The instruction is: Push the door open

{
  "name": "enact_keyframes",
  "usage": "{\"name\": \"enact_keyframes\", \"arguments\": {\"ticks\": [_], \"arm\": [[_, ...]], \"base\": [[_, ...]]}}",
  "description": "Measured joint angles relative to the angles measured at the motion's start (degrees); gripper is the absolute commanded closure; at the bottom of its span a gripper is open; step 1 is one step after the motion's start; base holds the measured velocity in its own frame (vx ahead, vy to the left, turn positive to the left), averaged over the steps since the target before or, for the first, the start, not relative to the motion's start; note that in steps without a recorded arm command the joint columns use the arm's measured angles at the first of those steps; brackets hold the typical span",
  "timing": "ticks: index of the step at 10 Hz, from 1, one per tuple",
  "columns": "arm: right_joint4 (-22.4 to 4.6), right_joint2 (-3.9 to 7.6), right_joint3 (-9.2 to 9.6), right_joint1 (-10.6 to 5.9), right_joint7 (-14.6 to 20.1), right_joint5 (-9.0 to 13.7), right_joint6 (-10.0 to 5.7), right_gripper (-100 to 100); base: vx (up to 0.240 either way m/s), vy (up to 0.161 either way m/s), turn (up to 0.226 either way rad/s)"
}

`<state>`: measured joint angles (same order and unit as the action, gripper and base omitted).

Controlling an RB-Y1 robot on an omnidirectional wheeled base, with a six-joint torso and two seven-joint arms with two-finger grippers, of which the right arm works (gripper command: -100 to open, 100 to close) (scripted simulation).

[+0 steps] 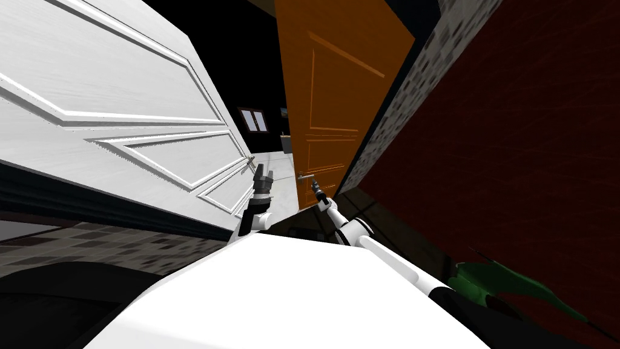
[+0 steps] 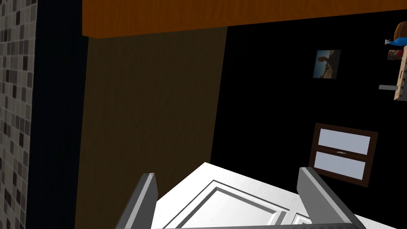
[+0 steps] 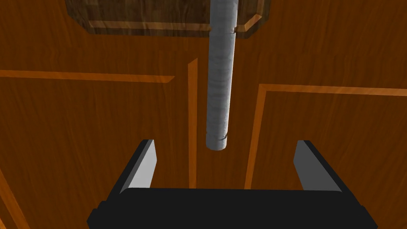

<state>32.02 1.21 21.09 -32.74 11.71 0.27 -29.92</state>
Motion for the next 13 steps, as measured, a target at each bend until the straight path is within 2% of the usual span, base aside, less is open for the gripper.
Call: {"name": "enact_keyframes", "arguments": {"ticks": [3,5,6,7,12,13], "arm": [[0.19,-0.36,-0.36,0.27,-0.30,0.05,-0.07,-100],[-0.04,-1.49,-0.62,0.14,-0.38,0.12,-0.13,-100],[1.14,-2.25,-0.64,0.72,-0.51,0.08,0.46,-100],[1.31,-2.35,-0.64,0.76,-0.55,0.07,0.63,100],[1.07,-2.22,-0.64,0.78,-0.50,0.08,0.54,100],[1.04,-2.21,-0.64,0.82,-0.50,0.08,0.56,100]], "base": [[0.161,0.106,0.024],[0.186,0.082,0.024],[0.092,0.035,0.004],[-0.015,-0.003,-0.004],[-0.016,-0.008,0.001],[0.068,0.104,-0.034]]}}
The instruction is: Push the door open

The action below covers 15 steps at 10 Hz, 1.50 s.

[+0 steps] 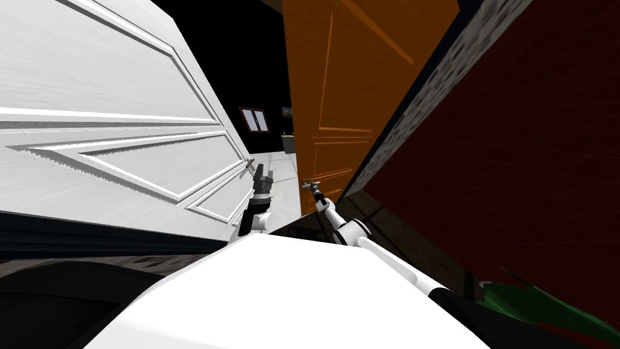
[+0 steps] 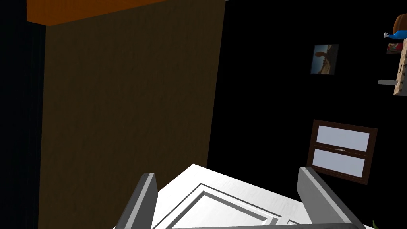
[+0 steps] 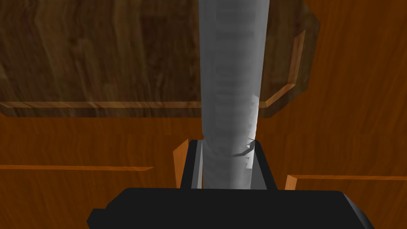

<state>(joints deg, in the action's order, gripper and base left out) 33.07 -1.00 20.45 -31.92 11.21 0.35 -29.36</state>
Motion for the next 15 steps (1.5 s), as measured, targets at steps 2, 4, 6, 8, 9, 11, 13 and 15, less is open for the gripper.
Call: {"name": "enact_keyframes", "arguments": {"ticks": [2,4,6,8,9,11,13,15], "arm": [[0.19,0.64,-0.42,0.67,-0.18,0.12,0.59,100],[0.57,1.43,-1.21,1.05,-0.47,0.36,0.58,100],[-0.89,1.71,-2.53,0.03,-1.07,0.77,-0.21,100],[-0.31,2.44,-3.52,0.45,-1.57,1.05,0.10,100],[4.63,3.25,-3.75,2.91,-1.88,1.00,2.78,100],[1.66,2.95,-4.78,0.63,-2.22,1.41,1.07,100],[1.77,3.47,-5.20,1.37,-2.30,1.49,0.73,100],[-0.71,3.52,-6.12,0.40,-2.69,1.83,0.45,100]], "base": [[0.117,0.154,-0.057],[0.129,0.158,-0.053],[0.132,0.162,-0.055],[0.148,0.169,-0.059],[0.105,0.115,-0.055],[0.029,0.010,0.018],[0.093,0.120,-0.097],[0.060,0.091,-0.052]]}}
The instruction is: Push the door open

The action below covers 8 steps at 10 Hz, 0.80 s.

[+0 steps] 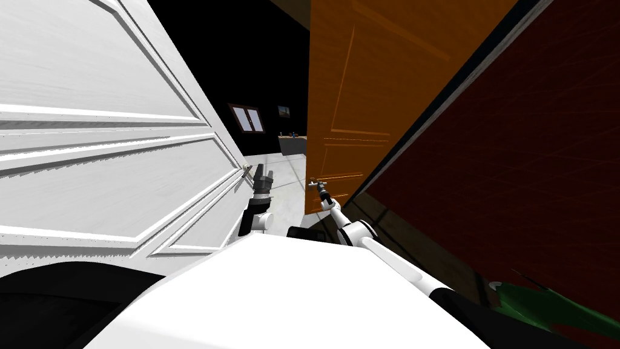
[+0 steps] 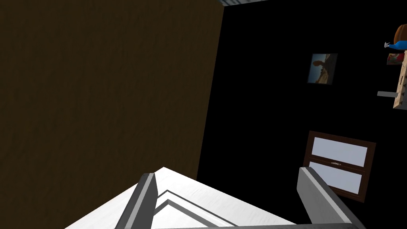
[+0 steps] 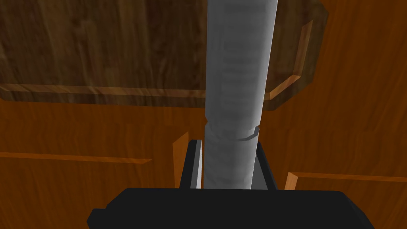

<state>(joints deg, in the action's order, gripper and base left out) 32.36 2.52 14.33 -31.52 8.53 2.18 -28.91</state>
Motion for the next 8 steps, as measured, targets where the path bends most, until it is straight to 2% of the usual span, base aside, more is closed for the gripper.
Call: {"name": "enact_keyframes", "arguments": {"ticks": [2,4,5,6,7,8], "arm": [[2.39,0.89,-1.31,1.46,-0.57,0.35,1.47,100],[2.50,1.10,-2.03,1.28,-0.96,0.54,1.34,100],[1.15,0.97,-2.22,0.34,-0.98,0.63,0.63,100],[1.42,0.92,-2.92,0.71,-1.38,0.81,0.76,100],[-0.64,0.84,-3.87,-0.05,-1.86,1.10,-0.03,100],[-0.87,1.11,-4.81,0.15,-2.28,1.37,-0.18,100]], "base": [[0.116,0.129,-0.070],[0.028,0.023,0.007],[0.081,0.120,-0.074],[0.107,0.201,-0.137],[0.127,0.213,-0.111],[0.129,0.168,-0.082]]}}
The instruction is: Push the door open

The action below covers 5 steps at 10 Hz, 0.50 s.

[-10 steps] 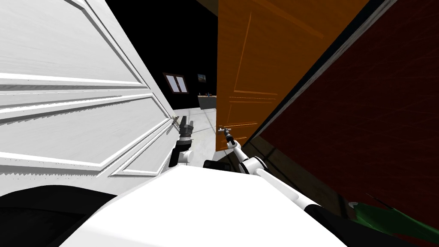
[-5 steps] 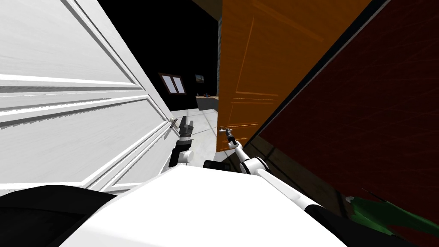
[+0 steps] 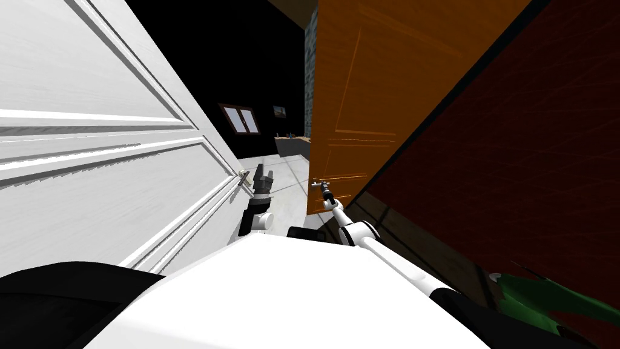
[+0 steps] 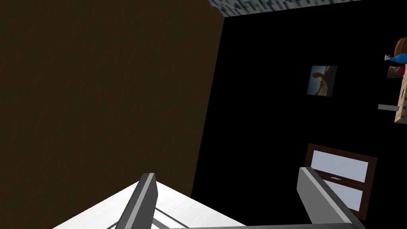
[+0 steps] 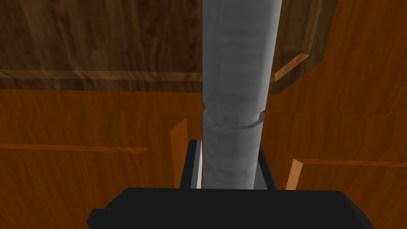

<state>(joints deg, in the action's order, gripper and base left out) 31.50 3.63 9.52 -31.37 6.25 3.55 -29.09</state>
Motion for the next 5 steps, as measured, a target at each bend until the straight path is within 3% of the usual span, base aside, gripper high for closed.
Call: {"name": "enact_keyframes", "arguments": {"ticks": [1,2,3,5], "arm": [[1.72,0.45,-0.54,1.08,-0.30,0.10,0.67,100],[-0.56,0.56,-1.37,-0.11,-0.37,0.43,-0.24,100],[0.18,0.59,-2.11,0.20,-0.76,0.62,-0.08,100],[-1.72,0.73,-3.58,-1.08,-1.28,1.12,-0.53,100]], "base": [[0.142,0.148,-0.072],[0.129,0.148,-0.078],[0.136,0.146,-0.065],[0.102,0.115,-0.048]]}}
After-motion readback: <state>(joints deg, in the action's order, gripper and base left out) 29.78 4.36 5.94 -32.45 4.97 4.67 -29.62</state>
